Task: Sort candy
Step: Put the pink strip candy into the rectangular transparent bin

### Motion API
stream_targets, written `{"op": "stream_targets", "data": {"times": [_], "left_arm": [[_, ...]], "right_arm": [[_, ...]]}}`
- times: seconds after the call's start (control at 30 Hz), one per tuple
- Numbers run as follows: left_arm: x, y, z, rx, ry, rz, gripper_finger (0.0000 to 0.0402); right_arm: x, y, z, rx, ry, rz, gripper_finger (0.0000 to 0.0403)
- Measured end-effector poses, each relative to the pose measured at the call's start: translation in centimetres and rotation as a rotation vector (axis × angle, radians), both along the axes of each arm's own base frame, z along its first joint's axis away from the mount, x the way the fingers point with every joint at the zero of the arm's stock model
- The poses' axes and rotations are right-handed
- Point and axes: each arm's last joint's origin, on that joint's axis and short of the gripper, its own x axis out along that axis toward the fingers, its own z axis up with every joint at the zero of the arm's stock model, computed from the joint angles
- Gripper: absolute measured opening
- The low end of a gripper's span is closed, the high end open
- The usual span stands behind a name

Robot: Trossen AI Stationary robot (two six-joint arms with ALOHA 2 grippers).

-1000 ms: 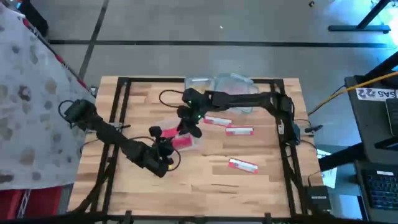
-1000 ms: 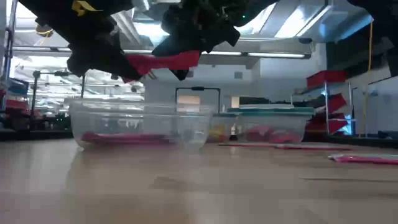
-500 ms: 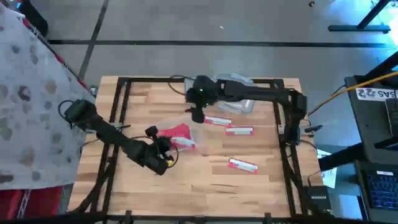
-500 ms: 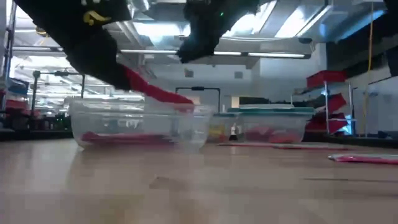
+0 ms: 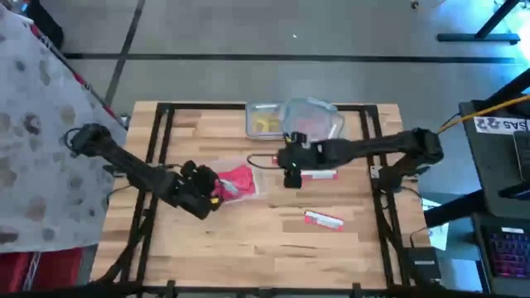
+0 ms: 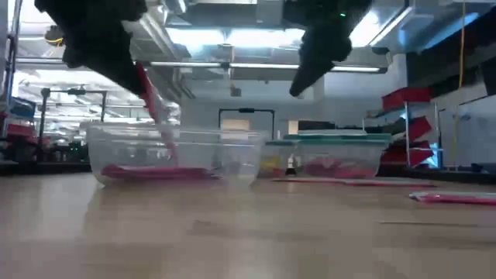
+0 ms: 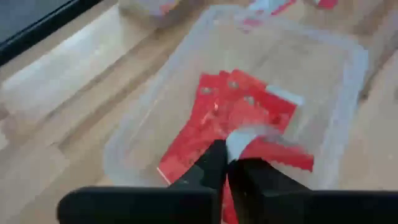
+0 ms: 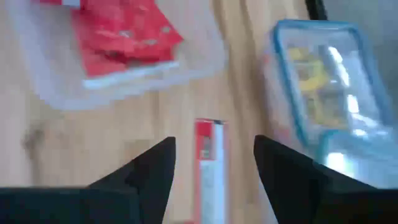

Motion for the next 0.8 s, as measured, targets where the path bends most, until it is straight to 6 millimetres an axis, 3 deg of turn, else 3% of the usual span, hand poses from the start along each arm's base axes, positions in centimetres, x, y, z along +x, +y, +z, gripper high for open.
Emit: {"op": "stream_targets", "data": {"times": [0.27, 0.43, 0.63, 0.8], "left_arm": [[-1.2, 1.8, -1.7, -0.17, -0.193, -0.022, 0.0], [0.0, 2.4, -2.0, -0.223, -0.41, -0.022, 0.0], [1.2, 3.4, -0.6, -0.231, -0.643, -0.027, 0.0], [1.4, 3.5, -0.2, -0.21, -0.669, -0.043, 0.0]], "right_arm": [[0.1, 4.9, -4.1, 0.123, -0.311, 0.08, 0.0206], [0.2, 6.5, -4.5, 0.157, -0.453, 0.152, 0.0206], [0.4, 8.0, -3.3, 0.044, -0.549, 0.329, 0.0206], [1.1, 9.1, -4.5, -0.162, -0.553, 0.46, 0.0206]]}}
